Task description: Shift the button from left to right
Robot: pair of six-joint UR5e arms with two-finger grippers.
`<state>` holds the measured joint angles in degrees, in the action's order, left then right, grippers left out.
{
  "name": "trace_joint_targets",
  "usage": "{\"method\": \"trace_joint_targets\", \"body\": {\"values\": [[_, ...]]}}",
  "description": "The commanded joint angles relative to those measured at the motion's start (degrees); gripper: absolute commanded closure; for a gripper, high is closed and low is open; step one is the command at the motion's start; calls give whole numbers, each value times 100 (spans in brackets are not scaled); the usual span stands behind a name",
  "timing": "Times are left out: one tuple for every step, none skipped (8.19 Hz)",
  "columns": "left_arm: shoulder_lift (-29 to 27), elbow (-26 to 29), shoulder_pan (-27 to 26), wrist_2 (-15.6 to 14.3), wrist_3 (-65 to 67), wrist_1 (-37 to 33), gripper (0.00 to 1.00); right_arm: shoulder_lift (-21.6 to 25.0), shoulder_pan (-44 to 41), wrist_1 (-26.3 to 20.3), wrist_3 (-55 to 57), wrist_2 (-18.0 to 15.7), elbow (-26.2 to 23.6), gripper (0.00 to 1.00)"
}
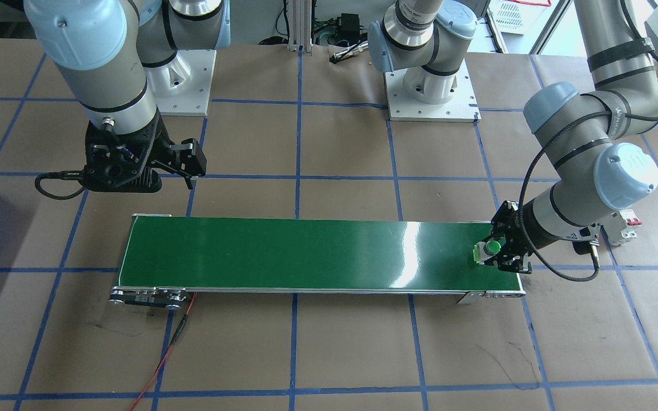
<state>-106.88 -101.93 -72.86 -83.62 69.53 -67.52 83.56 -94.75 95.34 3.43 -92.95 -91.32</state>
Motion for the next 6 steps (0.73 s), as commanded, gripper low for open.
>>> {"method": "trace_joint_targets", "body": {"values": [[-52, -2, 0, -31, -26, 107, 62, -15, 0, 64, -9, -4, 0, 0], [-44, -11, 0, -31, -62, 107, 13, -15, 0, 72, -1, -4, 0, 0], [-44, -11, -52, -23, -27, 107, 12, -15, 0, 107, -1, 5, 0, 0], [-35, -20, -192, -23, -1, 107, 4, -15, 0, 116, -1, 5, 0, 0], [-26, -20, -237, -23, 17, 107, 0, -15, 0, 116, -1, 5, 0, 0], [-9, -11, -237, -23, 61, 107, 0, -15, 0, 125, 8, 22, 0, 0]]}}
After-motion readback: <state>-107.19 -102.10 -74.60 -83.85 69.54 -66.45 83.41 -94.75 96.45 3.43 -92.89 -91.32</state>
